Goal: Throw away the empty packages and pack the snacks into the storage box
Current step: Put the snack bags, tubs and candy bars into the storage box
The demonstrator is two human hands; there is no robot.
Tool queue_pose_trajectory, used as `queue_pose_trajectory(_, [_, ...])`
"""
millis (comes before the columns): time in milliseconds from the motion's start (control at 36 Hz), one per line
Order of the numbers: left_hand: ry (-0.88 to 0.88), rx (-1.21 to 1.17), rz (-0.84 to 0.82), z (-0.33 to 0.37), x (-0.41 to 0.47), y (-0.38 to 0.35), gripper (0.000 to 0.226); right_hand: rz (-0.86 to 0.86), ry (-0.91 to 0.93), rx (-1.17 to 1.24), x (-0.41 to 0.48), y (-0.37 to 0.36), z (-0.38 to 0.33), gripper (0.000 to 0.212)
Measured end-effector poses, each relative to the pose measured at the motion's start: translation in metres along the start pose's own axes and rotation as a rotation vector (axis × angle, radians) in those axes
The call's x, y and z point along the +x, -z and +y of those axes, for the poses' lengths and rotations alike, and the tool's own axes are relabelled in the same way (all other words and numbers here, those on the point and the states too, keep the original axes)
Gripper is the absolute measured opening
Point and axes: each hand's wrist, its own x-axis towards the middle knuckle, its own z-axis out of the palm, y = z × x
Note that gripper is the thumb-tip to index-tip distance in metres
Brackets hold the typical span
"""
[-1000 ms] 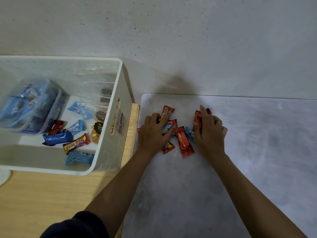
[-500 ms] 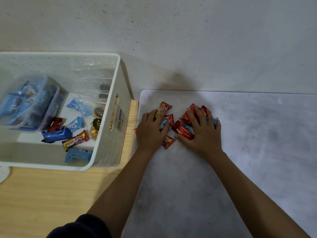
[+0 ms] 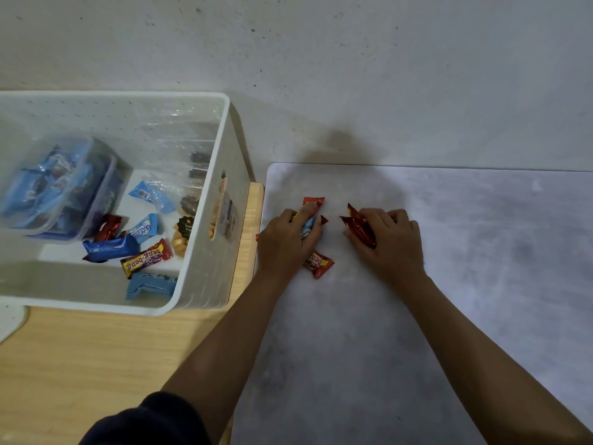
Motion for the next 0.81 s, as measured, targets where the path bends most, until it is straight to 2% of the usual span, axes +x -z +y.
queue_pose_trajectory(389, [0.003, -0.077, 0.077, 0.0, 0.002, 0.002, 0.04, 0.049, -0.018, 0.189, 0.005, 0.005, 0.002, 0.049])
queue_pose_trajectory(528, [-0.02, -0.105, 0.12, 0.004, 0.001, 0.002, 0.036, 0.113, -0.109, 0.298, 0.002, 0.011, -0.002, 0.04])
queue_pose_trajectory(806, [-0.077, -0.145, 0.186, 0.013, -0.001, 0.0, 0.032, 0.107, -0.272, 0.458, -0.011, 0.02, 0.001, 0.045])
